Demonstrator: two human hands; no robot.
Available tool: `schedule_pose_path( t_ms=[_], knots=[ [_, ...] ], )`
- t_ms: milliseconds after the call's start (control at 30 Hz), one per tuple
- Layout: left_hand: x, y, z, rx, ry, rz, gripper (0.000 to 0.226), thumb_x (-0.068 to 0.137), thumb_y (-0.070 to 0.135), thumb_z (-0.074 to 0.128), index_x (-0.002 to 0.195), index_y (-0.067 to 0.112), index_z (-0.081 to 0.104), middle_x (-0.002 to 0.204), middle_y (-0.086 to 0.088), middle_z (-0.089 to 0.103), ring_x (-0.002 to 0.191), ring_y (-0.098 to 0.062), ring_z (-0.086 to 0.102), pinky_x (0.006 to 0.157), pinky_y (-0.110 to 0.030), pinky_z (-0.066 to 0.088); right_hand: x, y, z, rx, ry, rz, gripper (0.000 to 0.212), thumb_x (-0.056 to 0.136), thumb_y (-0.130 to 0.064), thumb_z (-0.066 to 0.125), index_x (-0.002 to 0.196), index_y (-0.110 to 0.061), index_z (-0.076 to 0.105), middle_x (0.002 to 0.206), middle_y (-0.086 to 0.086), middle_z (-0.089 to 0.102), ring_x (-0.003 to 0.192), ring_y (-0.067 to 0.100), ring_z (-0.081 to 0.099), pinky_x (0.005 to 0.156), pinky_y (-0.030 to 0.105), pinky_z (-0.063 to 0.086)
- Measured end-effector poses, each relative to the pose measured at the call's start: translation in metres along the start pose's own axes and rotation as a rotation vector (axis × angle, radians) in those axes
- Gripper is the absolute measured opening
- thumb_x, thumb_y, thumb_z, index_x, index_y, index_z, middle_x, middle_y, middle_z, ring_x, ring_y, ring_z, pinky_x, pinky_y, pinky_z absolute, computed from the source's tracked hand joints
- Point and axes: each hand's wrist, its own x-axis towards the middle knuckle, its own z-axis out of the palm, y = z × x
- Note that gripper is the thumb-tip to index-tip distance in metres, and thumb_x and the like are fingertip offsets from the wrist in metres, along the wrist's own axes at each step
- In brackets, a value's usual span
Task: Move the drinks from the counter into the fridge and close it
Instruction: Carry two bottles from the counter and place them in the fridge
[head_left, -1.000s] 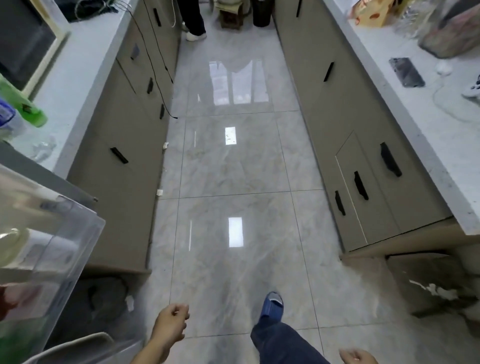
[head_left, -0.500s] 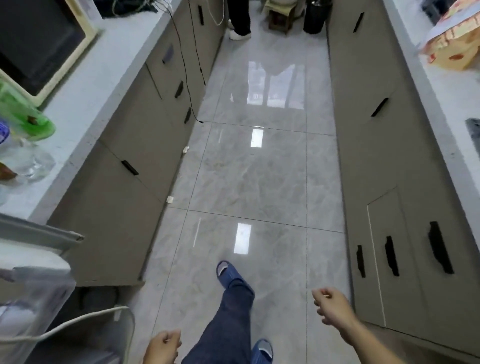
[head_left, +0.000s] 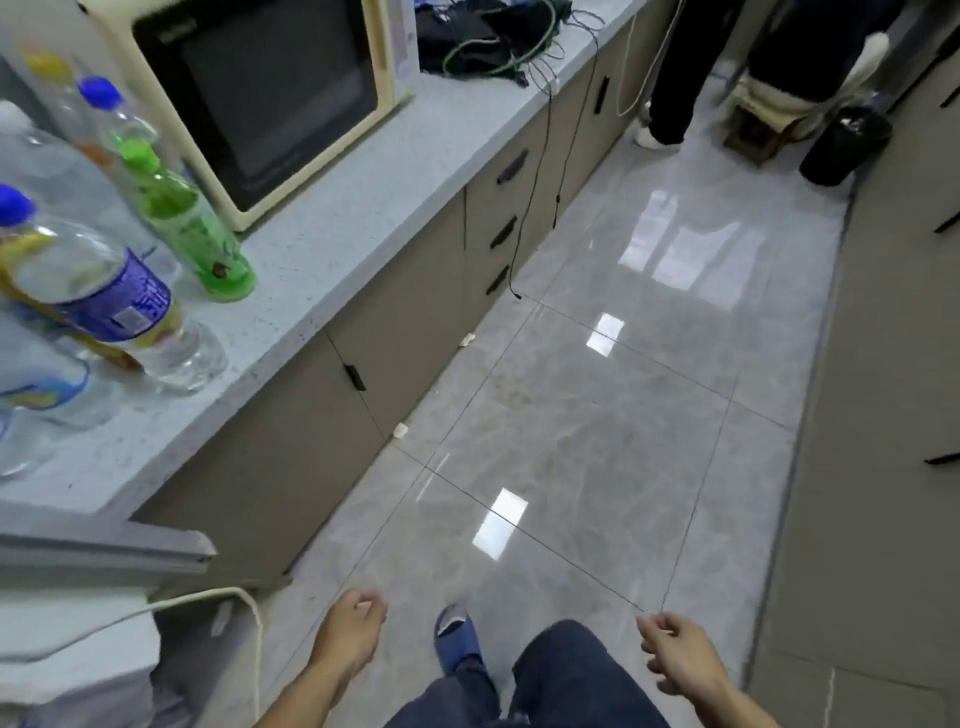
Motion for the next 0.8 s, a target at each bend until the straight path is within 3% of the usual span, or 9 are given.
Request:
schedule_pose_path(
  t_ms=[67,233,333,433,567,667,733,800],
  knots=[
    [0.006,0.02,0.001,-0.055,0.022,0.003,0.018,0.097,0.033,0.053,0.103,0.019,0.062,0.105,-0.004,0.067,0.093,-0.024,0.065,0.083,-0.035,0.054,0.024,-0.027,-0.002,-0.055,-0.035,-0.008,0.02,0.093,-0.023,0.064,0.081,-0.01,0.056,0.061,0.005,0.055,0.046,0.018,0.041,0.045,0.021,0.032],
    [0.01,0.05,0.007,-0.223,0.091,-0.072,0.018,0.097,0.035,0.053,0.105,0.021,0.062,0.106,-0.001,0.067,0.096,-0.021,0.064,0.088,-0.036,0.054,0.088,-0.096,-0.003,-0.267,-0.132,-0.059,0.024,0.093,-0.024,0.065,0.082,-0.003,0.059,0.06,0.008,0.056,0.044,0.018,0.043,0.046,0.021,0.033],
    [0.004,0.057,0.01,-0.302,0.19,-0.169,0.019,0.097,0.036,0.052,0.105,0.022,0.062,0.106,-0.001,0.068,0.098,-0.022,0.065,0.09,-0.038,0.055,0.124,-0.147,-0.001,-0.429,-0.184,-0.137,0.027,0.089,-0.027,0.069,0.079,-0.003,0.062,0.057,0.008,0.062,0.045,0.021,0.051,0.047,0.027,0.042],
    [-0.003,0.056,0.021,-0.396,0.283,-0.263,0.02,0.094,0.038,0.057,0.101,0.02,0.064,0.101,-0.004,0.071,0.096,-0.027,0.068,0.089,-0.042,0.056,0.158,-0.209,0.013,-0.581,-0.218,-0.249,0.024,0.084,-0.031,0.074,0.077,-0.009,0.067,0.065,0.008,0.07,0.055,0.024,0.061,0.057,0.031,0.052],
    [-0.011,0.065,0.038,-0.577,0.448,-0.359,0.023,0.091,0.034,0.064,0.103,0.015,0.066,0.106,-0.014,0.072,0.101,-0.031,0.068,0.089,-0.044,0.055,0.178,-0.295,0.058,-0.651,-0.33,-0.381,0.022,0.088,-0.029,0.07,0.078,-0.01,0.065,0.055,0.002,0.061,0.042,0.021,0.05,0.043,0.021,0.036],
    [-0.014,0.082,0.034,-0.732,0.578,-0.36,0.021,0.092,0.025,0.066,0.108,0.012,0.066,0.099,-0.015,0.072,0.087,-0.031,0.069,0.08,-0.043,0.056,0.16,-0.348,0.101,-0.669,-0.45,-0.491,0.017,0.089,-0.024,0.068,0.081,-0.009,0.066,0.056,0.001,0.059,0.046,0.017,0.047,0.049,0.023,0.035],
    [-0.01,0.097,0.019,-0.878,0.654,-0.322,0.018,0.092,0.018,0.067,0.109,0.011,0.065,0.09,-0.016,0.071,0.071,-0.03,0.064,0.066,-0.039,0.052,0.135,-0.377,0.134,-0.687,-0.542,-0.606,0.013,0.088,-0.024,0.067,0.083,-0.012,0.066,0.064,0.001,0.061,0.054,0.017,0.051,0.057,0.029,0.04],
    [-0.004,0.111,-0.003,-0.963,0.731,-0.254,0.015,0.093,0.017,0.065,0.108,0.015,0.065,0.086,-0.014,0.069,0.068,-0.027,0.063,0.057,-0.034,0.051,0.099,-0.403,0.171,-0.669,-0.628,-0.762,0.01,0.089,-0.026,0.069,0.089,-0.016,0.066,0.075,0.001,0.064,0.064,0.017,0.056,0.067,0.032,0.046]
  ],
)
